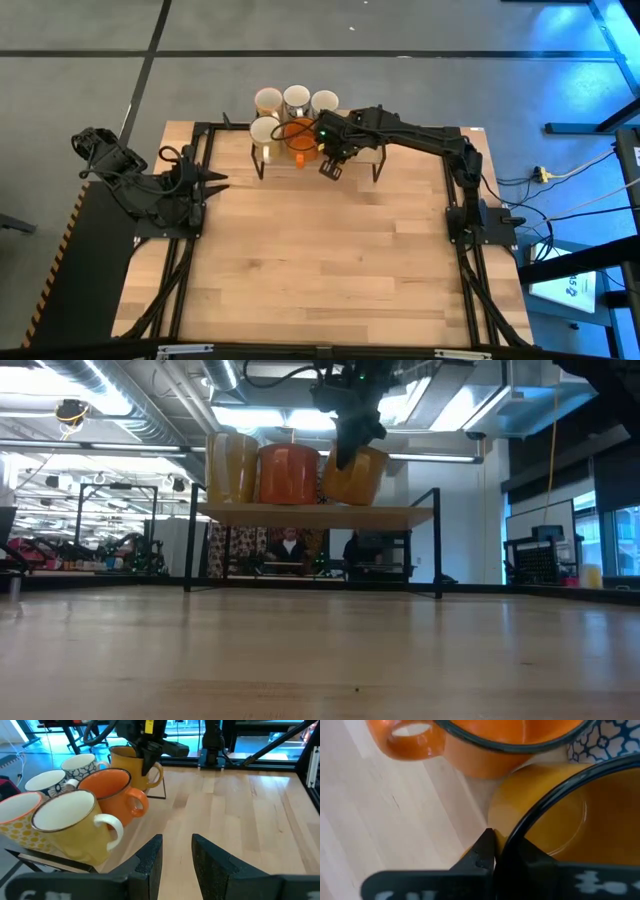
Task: Place coffee mugs
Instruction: Put the dark yellow mug on the shelf
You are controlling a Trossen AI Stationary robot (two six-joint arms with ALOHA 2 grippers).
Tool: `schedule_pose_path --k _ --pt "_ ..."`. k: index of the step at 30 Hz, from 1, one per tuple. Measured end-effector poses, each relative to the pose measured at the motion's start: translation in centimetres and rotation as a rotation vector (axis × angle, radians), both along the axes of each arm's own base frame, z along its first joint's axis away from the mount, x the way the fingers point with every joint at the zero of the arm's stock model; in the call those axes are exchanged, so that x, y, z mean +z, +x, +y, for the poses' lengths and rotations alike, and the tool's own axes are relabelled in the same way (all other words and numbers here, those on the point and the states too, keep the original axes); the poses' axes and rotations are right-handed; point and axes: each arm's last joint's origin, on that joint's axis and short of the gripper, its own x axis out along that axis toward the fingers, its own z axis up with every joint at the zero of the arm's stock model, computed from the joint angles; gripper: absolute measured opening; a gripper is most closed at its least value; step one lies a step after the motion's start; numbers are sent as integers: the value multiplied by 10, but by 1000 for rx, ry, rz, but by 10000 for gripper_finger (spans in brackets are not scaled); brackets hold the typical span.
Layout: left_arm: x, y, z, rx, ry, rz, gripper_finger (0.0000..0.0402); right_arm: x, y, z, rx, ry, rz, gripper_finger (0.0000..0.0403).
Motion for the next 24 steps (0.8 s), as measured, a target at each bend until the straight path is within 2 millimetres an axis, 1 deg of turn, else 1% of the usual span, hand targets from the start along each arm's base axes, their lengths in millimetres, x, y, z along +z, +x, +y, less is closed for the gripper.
schedule_pose_path --k 11,15,24 --pt "0 0 0 7 3 -3 98 -3 3 0 20 -1 -3 16" --pt "0 0 0 8 3 -3 98 -6 8 -2 12 -20 -18 37" --pt "0 0 0 7 2 -3 98 -6 8 -2 12 -14 -26 100"
